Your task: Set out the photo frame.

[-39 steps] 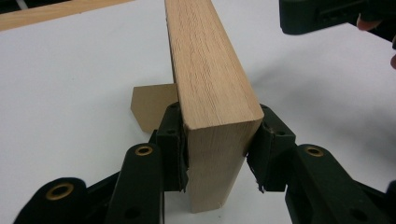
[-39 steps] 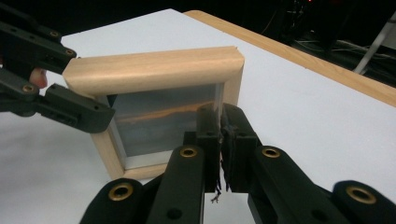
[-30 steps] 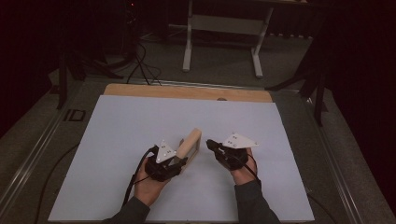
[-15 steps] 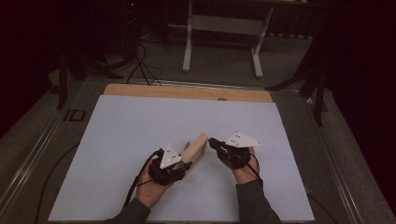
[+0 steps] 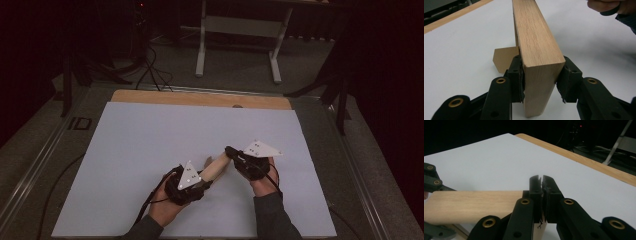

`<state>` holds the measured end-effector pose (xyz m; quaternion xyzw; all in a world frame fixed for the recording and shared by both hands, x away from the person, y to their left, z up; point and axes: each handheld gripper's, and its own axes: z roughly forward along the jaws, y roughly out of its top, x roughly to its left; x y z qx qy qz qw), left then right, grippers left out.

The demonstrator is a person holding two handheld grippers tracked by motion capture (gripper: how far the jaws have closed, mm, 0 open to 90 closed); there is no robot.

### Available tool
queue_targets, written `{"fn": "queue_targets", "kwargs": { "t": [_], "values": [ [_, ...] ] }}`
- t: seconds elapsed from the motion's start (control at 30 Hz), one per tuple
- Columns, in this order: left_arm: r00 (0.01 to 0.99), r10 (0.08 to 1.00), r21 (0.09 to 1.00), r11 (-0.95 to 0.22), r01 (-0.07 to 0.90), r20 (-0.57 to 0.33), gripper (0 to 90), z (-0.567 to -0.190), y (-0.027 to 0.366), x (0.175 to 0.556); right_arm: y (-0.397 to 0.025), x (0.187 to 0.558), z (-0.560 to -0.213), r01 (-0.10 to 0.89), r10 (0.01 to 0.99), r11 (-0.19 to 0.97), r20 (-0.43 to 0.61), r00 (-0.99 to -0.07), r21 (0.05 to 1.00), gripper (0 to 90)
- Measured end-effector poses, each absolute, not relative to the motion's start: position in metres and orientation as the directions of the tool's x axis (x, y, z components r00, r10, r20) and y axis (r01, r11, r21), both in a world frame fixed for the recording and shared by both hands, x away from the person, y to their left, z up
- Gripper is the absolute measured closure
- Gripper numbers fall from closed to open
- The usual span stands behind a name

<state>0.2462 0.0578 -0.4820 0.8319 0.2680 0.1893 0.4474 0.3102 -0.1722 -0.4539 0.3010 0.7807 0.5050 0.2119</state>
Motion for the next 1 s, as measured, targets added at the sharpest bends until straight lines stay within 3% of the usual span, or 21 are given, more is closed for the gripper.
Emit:
{"fn": "queue_targets", "kwargs": {
  "t": [0.53,1.0],
  "values": [
    [0.8,0.59,0.842,-0.482,0.242,0.107,60.2,-0.482,0.054,0.242,-0.172,0.311,-0.455,0.262,0.688,0.311,-0.026,-0.726,0.914,86.7],
    [0.743,0.664,0.837,-0.454,0.306,0.089,58.0,-0.48,0.066,0.253,-0.171,0.312,-0.455,0.272,0.698,0.31,-0.023,-0.716,0.911,89.0]
  ]
}}
